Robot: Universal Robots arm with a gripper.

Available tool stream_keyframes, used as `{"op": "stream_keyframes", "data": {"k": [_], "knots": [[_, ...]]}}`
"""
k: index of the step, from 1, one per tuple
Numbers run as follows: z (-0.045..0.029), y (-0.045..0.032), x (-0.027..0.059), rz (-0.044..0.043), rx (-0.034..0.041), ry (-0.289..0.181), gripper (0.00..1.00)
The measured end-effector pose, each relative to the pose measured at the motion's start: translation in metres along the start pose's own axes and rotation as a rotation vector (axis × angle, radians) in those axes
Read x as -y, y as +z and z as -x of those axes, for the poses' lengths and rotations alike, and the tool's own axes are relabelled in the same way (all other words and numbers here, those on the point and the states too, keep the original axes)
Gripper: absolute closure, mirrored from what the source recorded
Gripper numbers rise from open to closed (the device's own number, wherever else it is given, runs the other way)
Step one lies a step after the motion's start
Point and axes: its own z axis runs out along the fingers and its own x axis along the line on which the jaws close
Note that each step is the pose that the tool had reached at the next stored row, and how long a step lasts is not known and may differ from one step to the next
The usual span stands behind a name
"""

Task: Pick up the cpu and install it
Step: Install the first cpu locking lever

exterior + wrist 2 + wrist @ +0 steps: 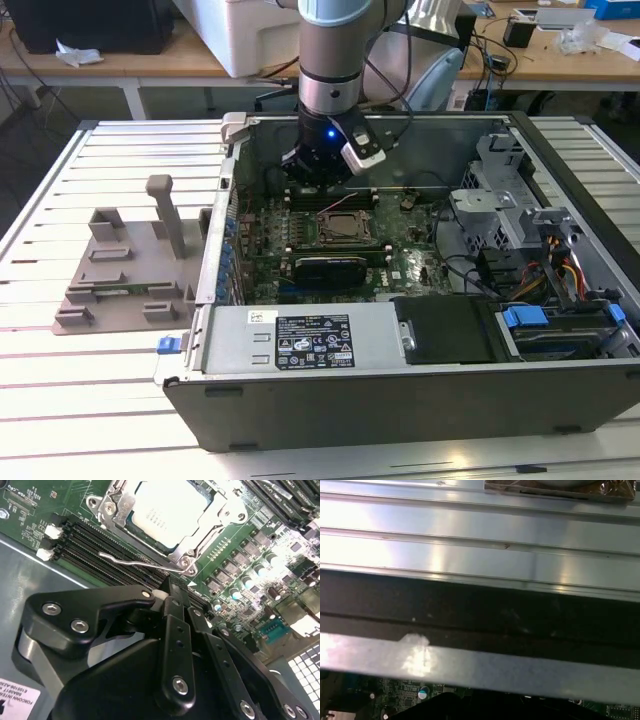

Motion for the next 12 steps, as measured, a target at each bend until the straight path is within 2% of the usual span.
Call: {"op": "stream_keyframes", "data": {"k": [4,12], "knots": [[0.0027,0.0023,0.0003,0.0,-0.0002,0.0,0.89],[0.0161,0.0056,0.0018,0.0002,-0.001,0.0,0.89]]}}
